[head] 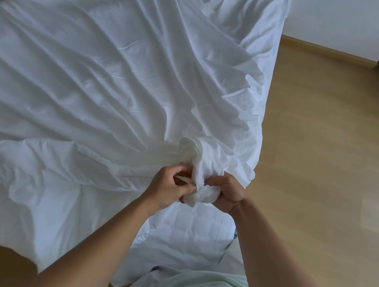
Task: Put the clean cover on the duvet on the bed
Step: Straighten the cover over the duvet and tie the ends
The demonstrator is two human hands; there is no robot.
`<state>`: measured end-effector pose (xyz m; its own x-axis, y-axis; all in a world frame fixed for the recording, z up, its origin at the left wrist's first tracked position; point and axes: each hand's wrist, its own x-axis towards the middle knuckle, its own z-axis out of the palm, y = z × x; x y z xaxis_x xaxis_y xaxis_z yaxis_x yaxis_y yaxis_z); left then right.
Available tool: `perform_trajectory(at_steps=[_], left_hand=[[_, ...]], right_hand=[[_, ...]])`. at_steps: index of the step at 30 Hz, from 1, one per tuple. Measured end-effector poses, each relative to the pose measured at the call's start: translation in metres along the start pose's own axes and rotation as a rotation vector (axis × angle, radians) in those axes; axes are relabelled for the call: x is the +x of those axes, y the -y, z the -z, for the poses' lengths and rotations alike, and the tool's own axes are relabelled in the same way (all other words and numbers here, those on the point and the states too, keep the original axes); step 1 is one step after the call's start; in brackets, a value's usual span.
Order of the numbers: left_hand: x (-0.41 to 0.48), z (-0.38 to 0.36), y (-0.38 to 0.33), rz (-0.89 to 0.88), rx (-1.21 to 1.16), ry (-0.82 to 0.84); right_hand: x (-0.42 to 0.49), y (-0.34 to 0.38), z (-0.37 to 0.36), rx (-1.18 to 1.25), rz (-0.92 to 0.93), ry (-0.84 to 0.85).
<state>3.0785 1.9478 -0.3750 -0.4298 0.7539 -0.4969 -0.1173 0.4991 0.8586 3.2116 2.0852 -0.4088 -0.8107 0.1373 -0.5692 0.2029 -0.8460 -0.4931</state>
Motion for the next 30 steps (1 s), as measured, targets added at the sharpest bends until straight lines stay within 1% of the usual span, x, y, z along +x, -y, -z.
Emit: perform_trajectory(at_steps=[3,5,6,8,10,11,13,17,19,21,24,27,30], left_hand=[[0.0,-0.004,0.006,-0.035,0.064,-0.045],[0.003,-0.001,0.008,-0.041,0.089,-0.064],[0.005,0.0,0.008,-0.038,0.099,-0.062],[0.007,0.001,0.004,-0.047,0.161,-0.077],[0.012,-0.002,-0.002,-0.081,0.284,-0.177],[0.016,-0.003,-0.006,-0.091,0.339,-0.239],[0.023,-0.002,-0.011,-0.088,0.403,-0.301],[0.03,0.014,-0.012,-0.072,0.428,-0.269],[0.03,0.019,-0.009,-0.054,0.387,-0.209],[0.03,0.025,-0.009,0.0,0.249,-0.128],[0.031,0.039,-0.008,0.085,0.039,-0.086],[0.03,0.045,-0.006,0.135,-0.078,-0.046],[0.027,0.043,-0.006,0.156,-0.097,0.008]], right_hand=[[0.003,-0.001,-0.011,0.054,0.008,0.026],[0.005,0.002,-0.012,0.086,-0.014,0.007],[0.005,0.004,-0.012,0.089,-0.029,0.027],[0.006,0.009,-0.018,-0.005,-0.051,0.043],[0.01,0.011,-0.024,-0.173,-0.031,-0.079],[0.013,0.01,-0.025,-0.202,-0.003,-0.158],[0.014,0.007,-0.021,-0.154,0.04,-0.236],[0.015,0.002,-0.014,-0.024,0.059,-0.303],[0.017,0.0,-0.014,-0.006,0.05,-0.343],[0.018,-0.001,-0.015,0.004,0.031,-0.38],[0.019,0.0,-0.013,0.07,0.01,-0.415],[0.022,0.0,-0.015,0.18,0.012,-0.373],[0.022,-0.004,-0.016,0.241,0.026,-0.318]])
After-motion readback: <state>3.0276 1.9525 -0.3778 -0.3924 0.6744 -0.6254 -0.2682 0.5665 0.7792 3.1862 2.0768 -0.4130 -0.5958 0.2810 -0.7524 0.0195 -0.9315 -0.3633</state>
